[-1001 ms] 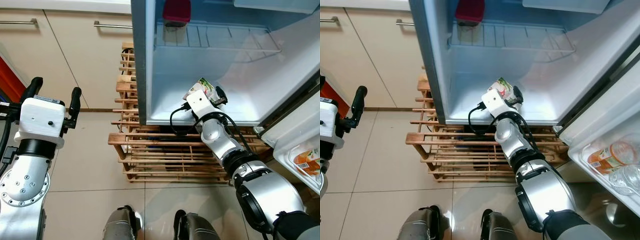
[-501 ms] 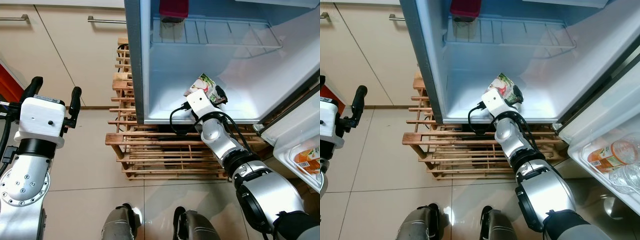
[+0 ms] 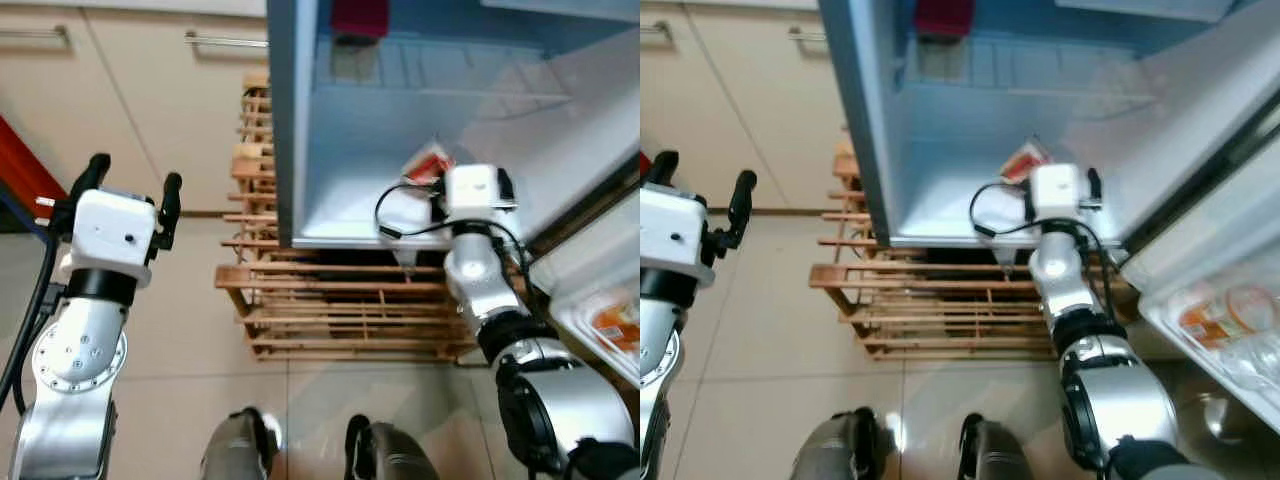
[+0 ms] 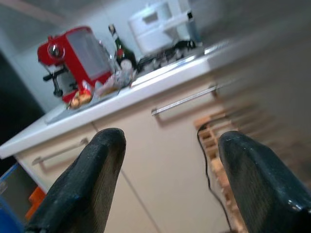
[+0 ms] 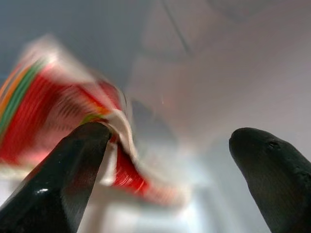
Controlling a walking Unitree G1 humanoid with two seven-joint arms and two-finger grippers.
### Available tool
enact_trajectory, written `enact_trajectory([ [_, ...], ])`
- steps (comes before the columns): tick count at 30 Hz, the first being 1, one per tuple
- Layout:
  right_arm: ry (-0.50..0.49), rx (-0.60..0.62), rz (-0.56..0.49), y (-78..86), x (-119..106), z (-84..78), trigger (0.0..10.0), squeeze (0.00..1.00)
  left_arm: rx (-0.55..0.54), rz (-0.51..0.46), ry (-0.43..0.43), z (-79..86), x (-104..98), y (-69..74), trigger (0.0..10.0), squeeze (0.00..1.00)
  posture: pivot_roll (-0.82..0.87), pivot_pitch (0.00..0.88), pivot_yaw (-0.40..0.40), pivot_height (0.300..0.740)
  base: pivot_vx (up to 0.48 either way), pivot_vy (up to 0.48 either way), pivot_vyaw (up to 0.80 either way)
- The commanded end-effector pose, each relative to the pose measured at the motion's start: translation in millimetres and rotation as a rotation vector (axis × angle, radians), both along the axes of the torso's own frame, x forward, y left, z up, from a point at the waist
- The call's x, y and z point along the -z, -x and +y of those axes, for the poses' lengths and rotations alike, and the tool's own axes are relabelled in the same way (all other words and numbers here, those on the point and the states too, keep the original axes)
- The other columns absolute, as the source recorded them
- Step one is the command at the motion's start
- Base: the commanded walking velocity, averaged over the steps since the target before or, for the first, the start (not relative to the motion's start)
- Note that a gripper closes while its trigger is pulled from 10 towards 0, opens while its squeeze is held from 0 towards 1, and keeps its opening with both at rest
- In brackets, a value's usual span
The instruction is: Restocking fridge
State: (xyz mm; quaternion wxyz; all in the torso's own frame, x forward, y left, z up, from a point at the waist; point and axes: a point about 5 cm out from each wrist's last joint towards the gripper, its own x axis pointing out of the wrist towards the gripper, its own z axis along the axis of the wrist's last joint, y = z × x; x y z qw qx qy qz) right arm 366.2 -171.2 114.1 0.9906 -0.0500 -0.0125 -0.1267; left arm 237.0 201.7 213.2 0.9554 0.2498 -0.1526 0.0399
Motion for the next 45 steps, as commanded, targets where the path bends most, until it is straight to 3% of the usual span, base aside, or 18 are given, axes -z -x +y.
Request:
enact_trajectory([
  [1,-0.087,-0.044,0.025,3.9,8,7.0,10.0,0.00,0.008,0.003,0.003,-2.4,3,-0.2,10.0,0.00,0.15,0.154,-0.085,0.731,0.000,0.000,0.00],
  [4,-0.133,-0.086,0.000,5.8,7,13.5,10.0,0.00,0.034,0.013,0.013,-8.4,7,-0.5,10.0,0.00,0.15,0.144,-0.088,0.731,0.000,0.000,0.00],
  [8,-0.113,-0.138,-0.054,10.7,3,20.0,10.0,0.00,0.053,0.018,0.018,-14.5,10,-0.4,10.0,0.00,0.15,0.140,-0.089,0.731,0.000,0.000,0.00],
  [14,-0.084,-0.261,-0.120,34.5,1,33.2,10.0,0.00,0.066,0.018,0.024,-19.3,15,-6.3,10.0,0.00,0.12,0.129,-0.092,0.731,0.000,0.000,0.00],
  [25,-0.018,-0.175,-0.112,54.5,-4,7.4,10.0,0.00,0.076,0.003,0.036,-24.8,17,-10.4,10.0,0.00,0.10,0.111,-0.097,0.731,0.000,0.000,0.00],
  [28,-0.188,-0.112,-0.004,62.6,12,3.4,10.0,0.00,0.074,0.000,0.042,-24.7,19,-10.8,10.0,0.00,0.09,0.112,-0.097,0.731,0.000,0.000,0.00],
  [29,-0.236,-0.103,0.017,60.7,16,3.8,10.0,0.00,0.075,0.001,0.043,-25.6,19,-10.9,10.0,0.00,0.08,0.116,-0.094,0.731,0.000,0.000,0.00],
  [30,-0.348,-0.084,0.058,54.1,23,5.7,10.0,0.00,0.082,0.002,0.045,-27.8,19,-10.8,10.0,0.00,0.09,0.124,-0.092,0.731,0.000,0.000,0.00],
  [33,-0.392,-0.087,0.084,46.0,25,9.0,10.0,0.00,0.085,0.001,0.045,-28.3,19,-9.6,10.0,0.00,0.10,0.134,-0.091,0.731,0.000,0.000,0.00],
  [38,-0.417,-0.068,0.122,35.6,25,9.1,10.0,0.00,0.077,0.003,0.040,-25.8,18,-7.2,10.0,0.00,0.11,0.146,-0.091,0.731,0.000,0.000,0.00],
  [45,-0.367,0.022,0.217,18.6,32,5.1,10.0,0.00,0.078,0.011,0.032,-25.1,19,-2.3,10.0,0.00,0.14,0.169,-0.086,0.731,0.000,0.000,0.00],
])
